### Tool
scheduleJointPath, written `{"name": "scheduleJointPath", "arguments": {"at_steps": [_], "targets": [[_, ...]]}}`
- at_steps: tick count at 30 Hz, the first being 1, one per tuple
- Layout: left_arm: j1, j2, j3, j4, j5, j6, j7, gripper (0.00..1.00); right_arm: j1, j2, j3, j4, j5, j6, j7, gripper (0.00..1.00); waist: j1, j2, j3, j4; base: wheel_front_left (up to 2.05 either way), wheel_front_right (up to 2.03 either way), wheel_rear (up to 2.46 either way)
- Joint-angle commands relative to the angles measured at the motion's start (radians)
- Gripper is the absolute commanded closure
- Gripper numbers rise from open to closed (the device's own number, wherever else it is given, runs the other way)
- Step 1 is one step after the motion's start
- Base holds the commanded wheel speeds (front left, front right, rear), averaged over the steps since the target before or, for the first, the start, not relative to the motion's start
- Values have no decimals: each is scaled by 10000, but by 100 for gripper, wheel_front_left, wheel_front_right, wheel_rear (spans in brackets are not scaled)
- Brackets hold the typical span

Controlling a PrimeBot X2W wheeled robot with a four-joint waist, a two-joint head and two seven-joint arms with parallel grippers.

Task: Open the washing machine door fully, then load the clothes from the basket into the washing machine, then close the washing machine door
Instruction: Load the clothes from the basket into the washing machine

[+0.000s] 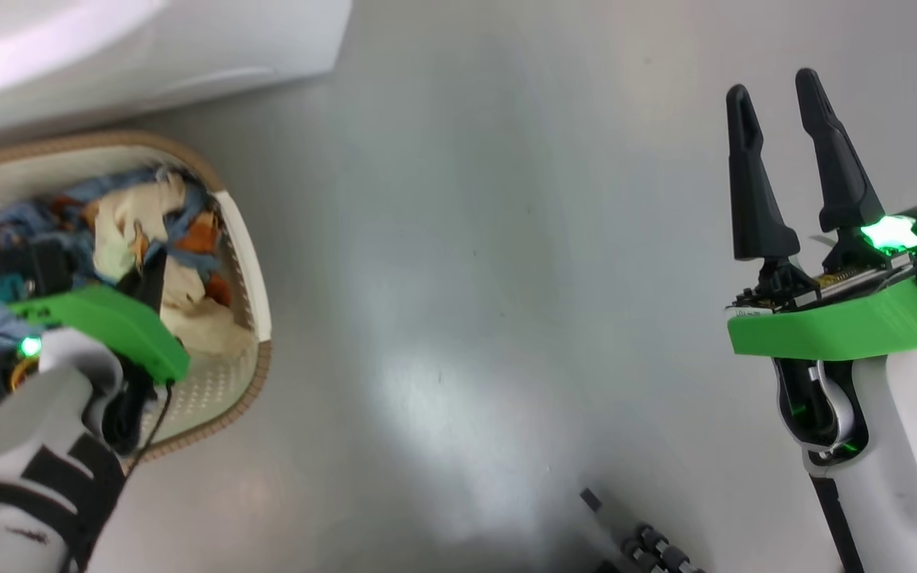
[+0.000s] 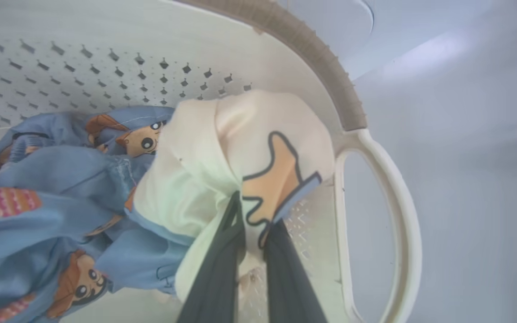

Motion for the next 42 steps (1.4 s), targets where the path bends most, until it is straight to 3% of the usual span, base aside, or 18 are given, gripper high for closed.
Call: {"name": "scheduleJointPath", "arguments": {"at_steps": [1,9,18,30,42], "targets": [[443,211,394,-117,-276,6,-233,100,544,-90,67,-105,-19,56,-78,0,0,0,-802,270,0,0,0],[1005,364,1140,-500,74,6,-442,100,1034,-195,-90,102,62,56,-78,0,0,0,-1799,711,0,0,0],[2243,251,3962,-1664,2421,6,-448,100,1537,-298,-376,352,107,56,-78,0,0,0,-2714,1304,0,0,0],[4307,-440,7309,-3873,5801,6,-449,100,2239,-566,-615,669,219,56,-78,0,0,0,-4118,1947,0,0,0],[5976,-830,8909,-5909,8284,6,-449,100,2923,-878,-752,859,274,56,-78,0,0,0,-5208,2325,0,0,0]]}}
